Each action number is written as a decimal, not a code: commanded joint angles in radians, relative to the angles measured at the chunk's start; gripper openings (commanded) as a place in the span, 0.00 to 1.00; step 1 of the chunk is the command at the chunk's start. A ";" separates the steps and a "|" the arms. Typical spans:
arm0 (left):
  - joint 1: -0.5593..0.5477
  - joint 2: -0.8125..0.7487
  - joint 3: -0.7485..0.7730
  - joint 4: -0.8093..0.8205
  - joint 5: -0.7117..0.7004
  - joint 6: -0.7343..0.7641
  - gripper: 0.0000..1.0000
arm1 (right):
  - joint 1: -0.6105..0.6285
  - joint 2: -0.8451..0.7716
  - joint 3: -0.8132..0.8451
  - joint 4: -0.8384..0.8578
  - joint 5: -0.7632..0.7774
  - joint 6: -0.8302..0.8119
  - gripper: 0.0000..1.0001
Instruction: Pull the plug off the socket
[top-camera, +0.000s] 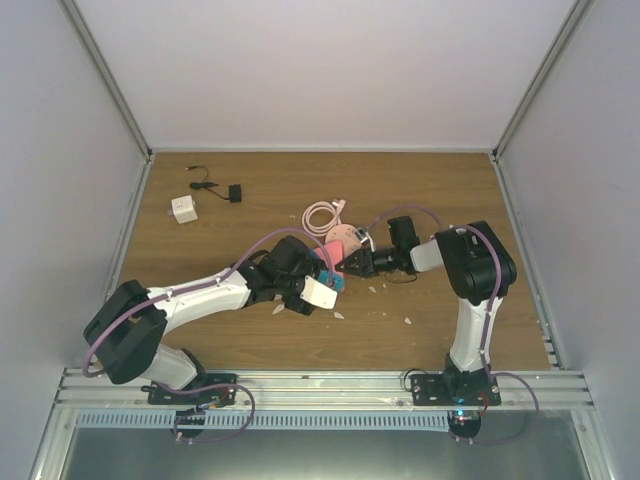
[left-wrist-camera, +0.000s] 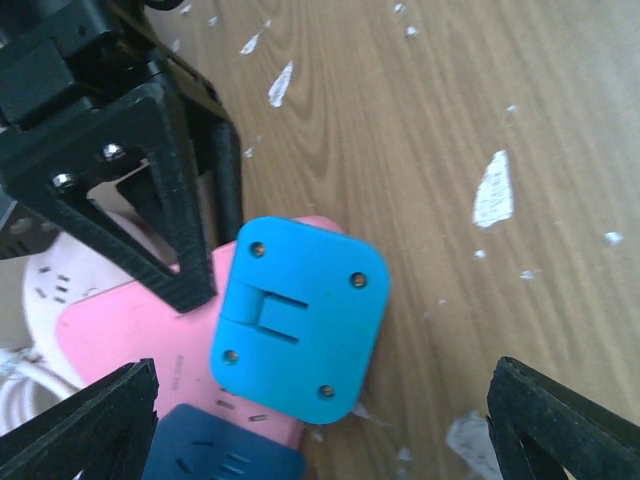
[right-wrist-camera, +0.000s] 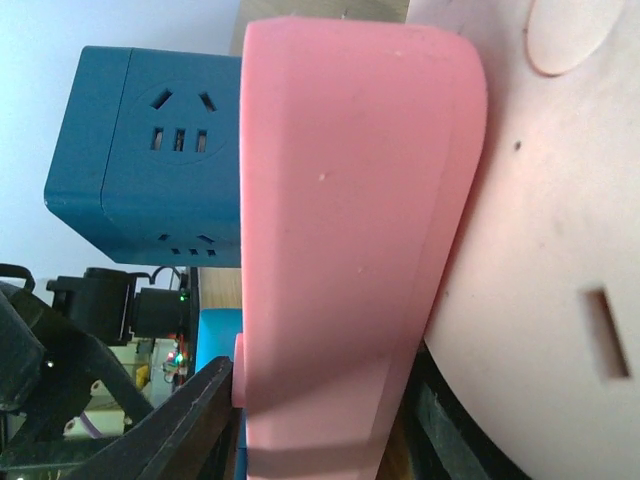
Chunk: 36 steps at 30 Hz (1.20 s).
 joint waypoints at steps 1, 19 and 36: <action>-0.016 0.004 -0.064 0.211 -0.105 0.088 0.90 | -0.018 0.043 0.011 -0.035 0.041 -0.023 0.44; -0.113 0.074 -0.154 0.512 -0.232 0.227 0.93 | -0.032 0.069 0.020 -0.033 -0.005 -0.030 0.36; -0.125 0.206 -0.152 0.675 -0.351 0.230 0.89 | -0.032 0.066 0.020 -0.042 -0.004 -0.043 0.35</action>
